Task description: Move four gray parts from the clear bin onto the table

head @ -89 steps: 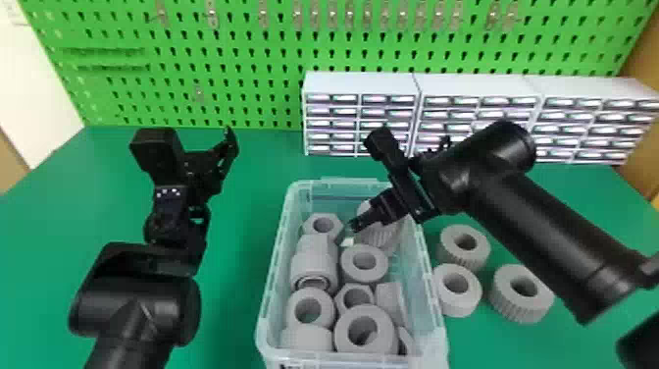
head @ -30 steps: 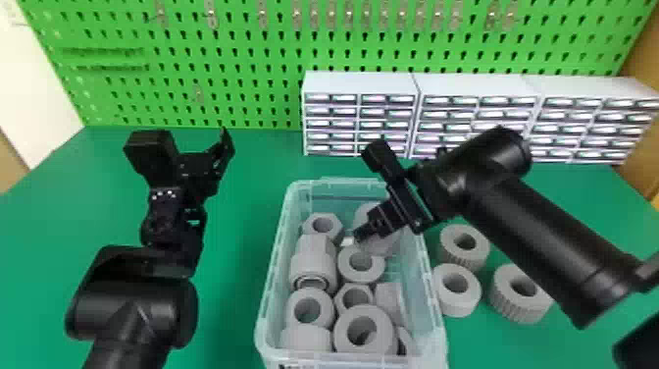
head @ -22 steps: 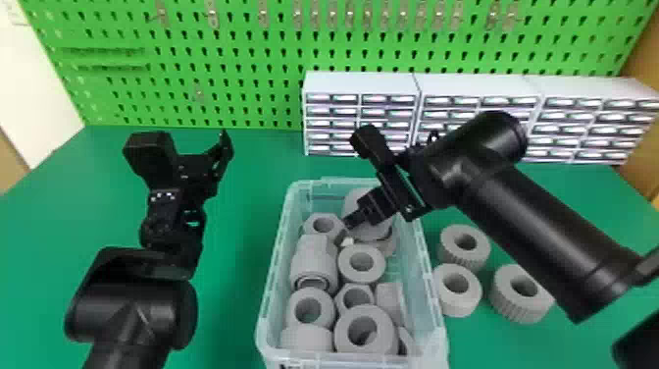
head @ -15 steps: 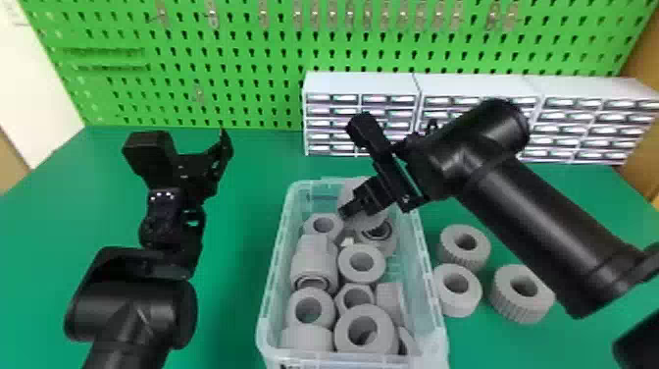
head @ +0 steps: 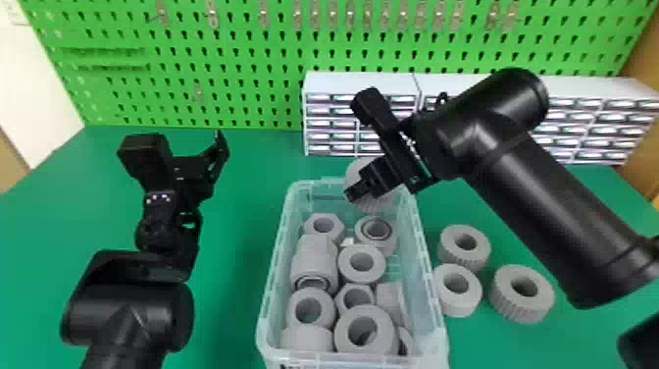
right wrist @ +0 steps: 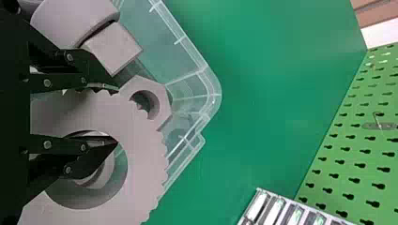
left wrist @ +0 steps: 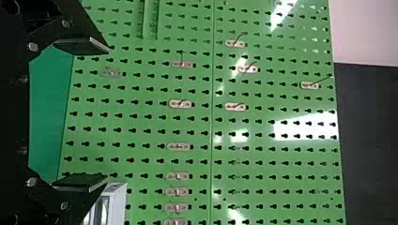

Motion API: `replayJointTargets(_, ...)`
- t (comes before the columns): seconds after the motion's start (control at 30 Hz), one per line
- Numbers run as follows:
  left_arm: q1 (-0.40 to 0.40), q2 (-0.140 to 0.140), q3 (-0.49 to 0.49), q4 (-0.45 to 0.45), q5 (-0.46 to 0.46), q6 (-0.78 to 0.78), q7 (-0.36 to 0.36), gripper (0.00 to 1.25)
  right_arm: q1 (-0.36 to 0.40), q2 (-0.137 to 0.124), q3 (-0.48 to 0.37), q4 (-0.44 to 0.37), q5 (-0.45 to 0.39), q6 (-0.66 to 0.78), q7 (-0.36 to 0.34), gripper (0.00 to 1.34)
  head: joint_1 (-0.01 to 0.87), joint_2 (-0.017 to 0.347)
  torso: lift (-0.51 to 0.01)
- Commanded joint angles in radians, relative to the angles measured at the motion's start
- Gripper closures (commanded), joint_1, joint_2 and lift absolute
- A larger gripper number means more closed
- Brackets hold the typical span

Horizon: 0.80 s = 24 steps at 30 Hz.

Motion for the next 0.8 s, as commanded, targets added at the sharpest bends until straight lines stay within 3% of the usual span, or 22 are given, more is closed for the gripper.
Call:
replayJointTargets(0.0, 0.007, -0.001, 0.006, -0.003, 0.0, 0.0, 0.0, 0.3, 0.004, -0.002, -0.023, -0.023, 0.02, 0.024, 0.0, 1.08, 0.693, 0.072, -0.052)
replayJointTargets(0.77, 0.023, -0.001, 0.026, -0.023, -0.006, 0.0, 0.0, 0.3, 0.046, -0.013, -0.19, -0.15, 0.149, 0.173, 0.0, 1.08, 0.693, 0.072, -0.052)
